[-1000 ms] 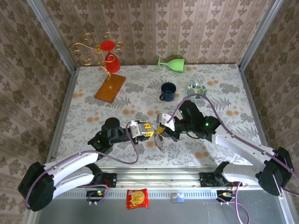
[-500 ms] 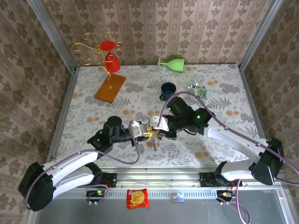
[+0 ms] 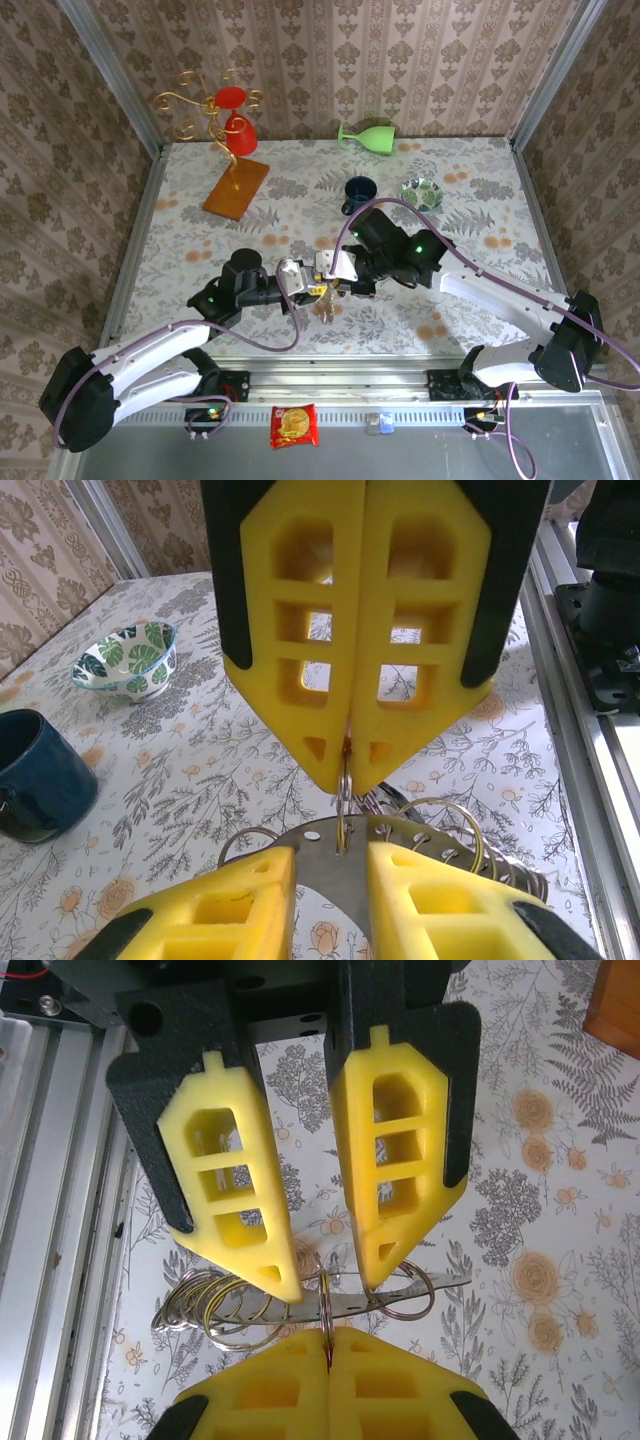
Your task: Put the keys on the keyring
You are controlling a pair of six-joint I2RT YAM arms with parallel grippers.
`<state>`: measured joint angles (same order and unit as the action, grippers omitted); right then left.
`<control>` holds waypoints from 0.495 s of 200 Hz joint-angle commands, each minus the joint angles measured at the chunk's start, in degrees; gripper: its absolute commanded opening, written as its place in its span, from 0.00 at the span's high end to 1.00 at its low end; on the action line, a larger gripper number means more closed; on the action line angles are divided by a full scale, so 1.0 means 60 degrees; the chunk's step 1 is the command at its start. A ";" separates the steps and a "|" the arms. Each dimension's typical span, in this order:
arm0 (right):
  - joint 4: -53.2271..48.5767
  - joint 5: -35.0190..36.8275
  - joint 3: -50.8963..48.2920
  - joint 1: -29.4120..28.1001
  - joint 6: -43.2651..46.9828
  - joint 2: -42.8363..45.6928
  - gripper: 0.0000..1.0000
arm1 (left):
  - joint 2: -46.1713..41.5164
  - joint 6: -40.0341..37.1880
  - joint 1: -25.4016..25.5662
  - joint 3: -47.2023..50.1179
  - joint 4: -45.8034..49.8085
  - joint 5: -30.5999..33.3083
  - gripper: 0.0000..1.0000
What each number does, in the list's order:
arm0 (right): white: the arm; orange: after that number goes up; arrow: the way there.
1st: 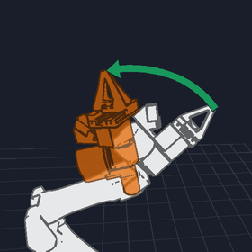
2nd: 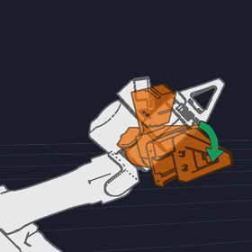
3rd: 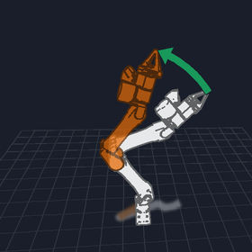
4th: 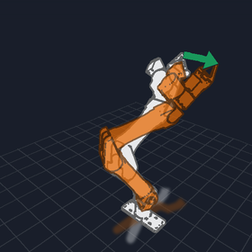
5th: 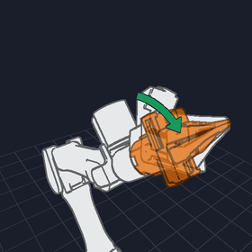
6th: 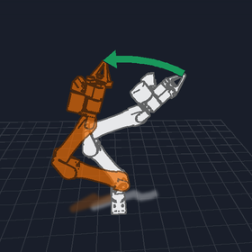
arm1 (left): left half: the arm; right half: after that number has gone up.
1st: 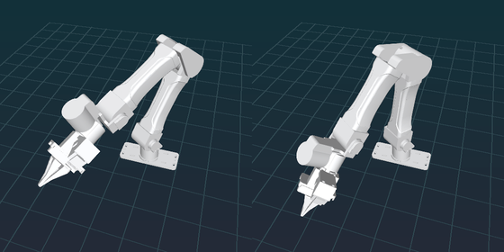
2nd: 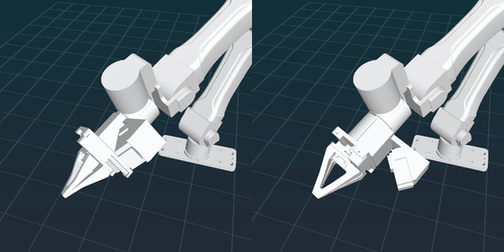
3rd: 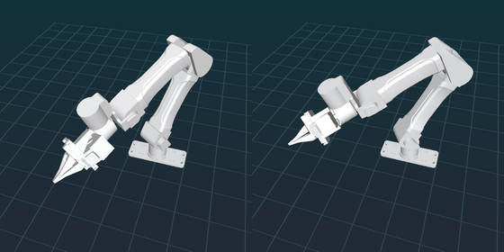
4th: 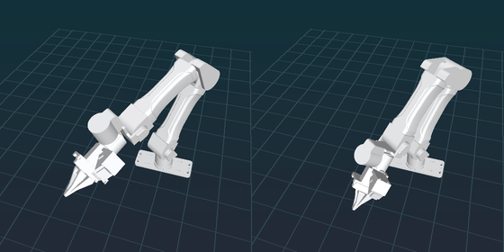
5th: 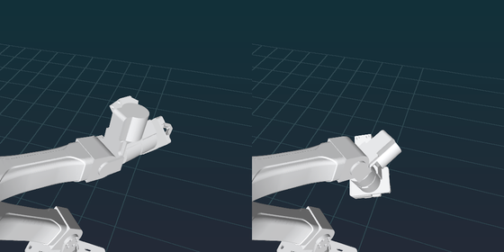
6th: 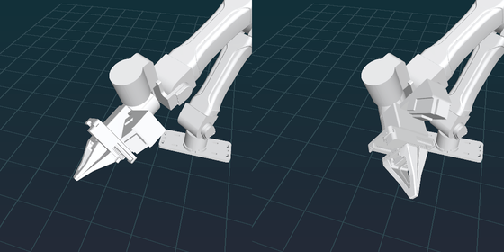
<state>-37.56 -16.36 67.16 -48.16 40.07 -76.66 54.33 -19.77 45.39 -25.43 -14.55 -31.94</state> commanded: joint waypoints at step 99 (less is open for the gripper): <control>0.0838 -0.0317 -0.0380 -0.0237 -0.0349 0.0295 1.00 | 0.0068 0.0102 0.0082 -0.0315 -0.0566 -0.0381 0.85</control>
<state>-35.81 -16.29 65.93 -48.82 38.98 -76.55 54.41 -19.55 45.45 -25.43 -16.05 -33.06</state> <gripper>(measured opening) 0.063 0.154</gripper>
